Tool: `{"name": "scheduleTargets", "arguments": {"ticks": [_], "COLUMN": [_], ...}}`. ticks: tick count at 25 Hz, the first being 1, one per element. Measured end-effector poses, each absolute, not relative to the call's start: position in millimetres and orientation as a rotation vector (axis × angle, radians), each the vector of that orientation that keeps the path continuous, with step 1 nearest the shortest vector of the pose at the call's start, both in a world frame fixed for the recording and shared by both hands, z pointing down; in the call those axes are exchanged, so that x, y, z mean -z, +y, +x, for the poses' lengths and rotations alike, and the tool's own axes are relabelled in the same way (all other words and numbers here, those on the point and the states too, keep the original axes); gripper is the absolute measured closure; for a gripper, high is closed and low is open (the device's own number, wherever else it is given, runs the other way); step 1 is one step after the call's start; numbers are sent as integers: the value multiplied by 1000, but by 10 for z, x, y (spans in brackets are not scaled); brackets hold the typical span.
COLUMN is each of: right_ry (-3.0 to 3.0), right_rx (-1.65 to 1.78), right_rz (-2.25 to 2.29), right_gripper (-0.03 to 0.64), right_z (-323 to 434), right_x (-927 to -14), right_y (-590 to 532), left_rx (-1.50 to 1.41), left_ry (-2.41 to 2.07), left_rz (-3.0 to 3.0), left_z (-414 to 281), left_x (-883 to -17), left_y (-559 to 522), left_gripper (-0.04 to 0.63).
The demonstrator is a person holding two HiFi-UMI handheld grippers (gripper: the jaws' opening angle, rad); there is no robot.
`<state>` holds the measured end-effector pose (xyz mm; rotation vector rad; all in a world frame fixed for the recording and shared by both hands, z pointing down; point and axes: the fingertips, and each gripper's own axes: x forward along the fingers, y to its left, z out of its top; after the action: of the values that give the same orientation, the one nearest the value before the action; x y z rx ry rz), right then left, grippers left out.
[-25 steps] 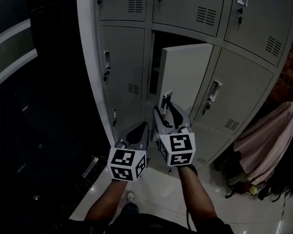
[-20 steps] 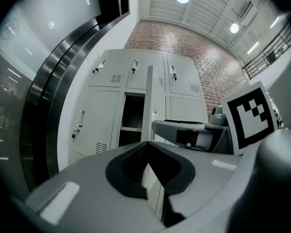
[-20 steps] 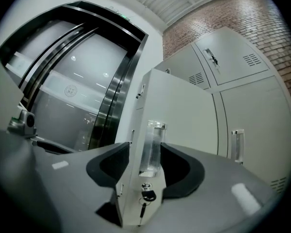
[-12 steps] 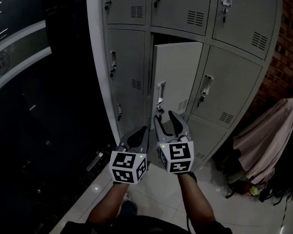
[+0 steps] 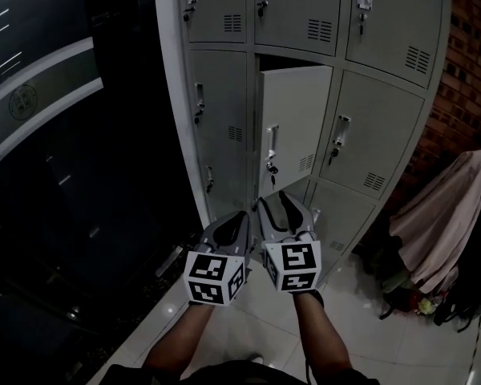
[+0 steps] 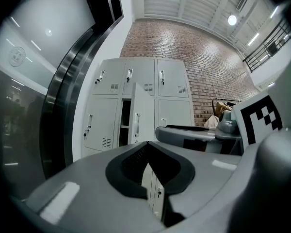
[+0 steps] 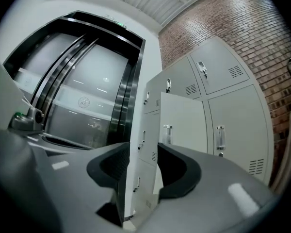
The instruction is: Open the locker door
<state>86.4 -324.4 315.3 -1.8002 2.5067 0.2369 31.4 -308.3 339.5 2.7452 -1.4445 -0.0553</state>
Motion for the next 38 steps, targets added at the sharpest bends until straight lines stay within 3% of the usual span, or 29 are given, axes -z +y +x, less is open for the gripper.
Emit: {"name": "scheduleTargets", "arguments": {"ticks": [16,24,38], "right_ry": [2476,2455,2484], "right_rx": [-207,-196,-180], "right_rz": [-1819,-1873,-1857], "right_gripper": [526,617,617], "right_z": [61,-117,-214], "right_x": [-3146,-3247,-3376], "right_y": [-1968,-1259,-682], "left_rx": [105,109,126], "left_ry": [-1405,-1339,-1330], "left_rz": [2766,2769,2782], "left_z": [-444,-600,-591], "left_x": [-3307,-3420,-3443], "left_y": [-1959,-1322,-769], "left_gripper": [591,591,591]}}
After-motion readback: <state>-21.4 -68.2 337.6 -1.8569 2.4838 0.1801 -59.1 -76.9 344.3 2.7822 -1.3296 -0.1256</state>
